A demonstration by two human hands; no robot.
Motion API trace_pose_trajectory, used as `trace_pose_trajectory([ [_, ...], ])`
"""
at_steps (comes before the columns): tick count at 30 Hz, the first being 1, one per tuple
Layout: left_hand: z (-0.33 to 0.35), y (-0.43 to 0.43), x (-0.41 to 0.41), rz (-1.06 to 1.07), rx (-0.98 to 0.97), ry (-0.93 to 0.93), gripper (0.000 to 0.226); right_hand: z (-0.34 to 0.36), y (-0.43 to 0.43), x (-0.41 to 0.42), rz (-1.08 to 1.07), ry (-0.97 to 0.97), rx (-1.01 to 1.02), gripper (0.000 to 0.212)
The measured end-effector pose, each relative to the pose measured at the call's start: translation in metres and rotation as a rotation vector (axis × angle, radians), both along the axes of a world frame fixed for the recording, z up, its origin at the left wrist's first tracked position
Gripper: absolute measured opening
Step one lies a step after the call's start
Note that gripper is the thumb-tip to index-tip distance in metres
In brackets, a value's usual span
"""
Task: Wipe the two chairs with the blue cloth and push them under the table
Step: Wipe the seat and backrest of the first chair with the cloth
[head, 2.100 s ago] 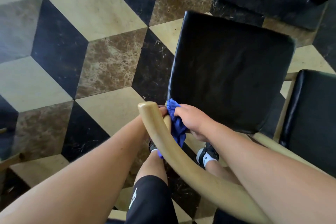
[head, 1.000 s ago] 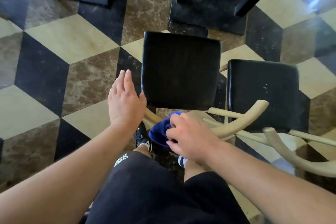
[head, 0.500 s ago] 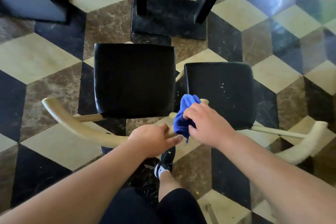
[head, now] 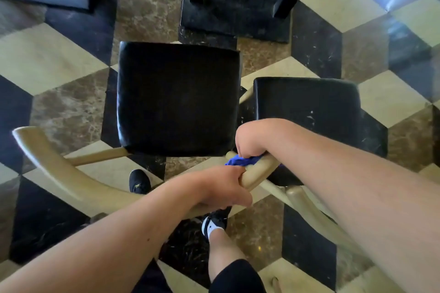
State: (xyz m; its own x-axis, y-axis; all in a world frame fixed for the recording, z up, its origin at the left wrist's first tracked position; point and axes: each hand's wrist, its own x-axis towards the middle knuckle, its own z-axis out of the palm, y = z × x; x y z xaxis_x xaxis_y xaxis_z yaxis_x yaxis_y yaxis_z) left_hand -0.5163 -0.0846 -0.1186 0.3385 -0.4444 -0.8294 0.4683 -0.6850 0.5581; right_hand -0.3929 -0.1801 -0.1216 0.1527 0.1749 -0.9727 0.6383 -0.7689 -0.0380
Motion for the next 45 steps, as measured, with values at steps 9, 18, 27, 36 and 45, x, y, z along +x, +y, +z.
trace_pose_trajectory([
  [9, -0.008, 0.002, -0.001, 0.040, -0.097, 0.003, 0.024, -0.100, 0.022, -0.006, 0.027, 0.251, -0.167, 0.036],
  [18, -0.013, 0.002, 0.000, 0.036, -0.085, 0.013, 0.033, -0.114, 0.044, -0.008, 0.209, 0.164, -0.191, 0.023],
  [27, 0.023, -0.012, -0.004, 0.134, 0.108, -0.038, 0.030, 0.011, 0.014, 0.002, 0.073, 0.129, 0.021, 0.020],
  [36, 0.021, -0.016, -0.014, 0.185, 0.230, -0.113, 0.048, 0.079, -0.045, -0.029, -0.001, -0.232, 0.478, 0.019],
  [45, 0.038, -0.032, 0.003, 0.590, -0.102, 0.063, 0.061, 0.089, -0.100, -0.063, -0.435, -0.505, 0.695, 0.023],
])
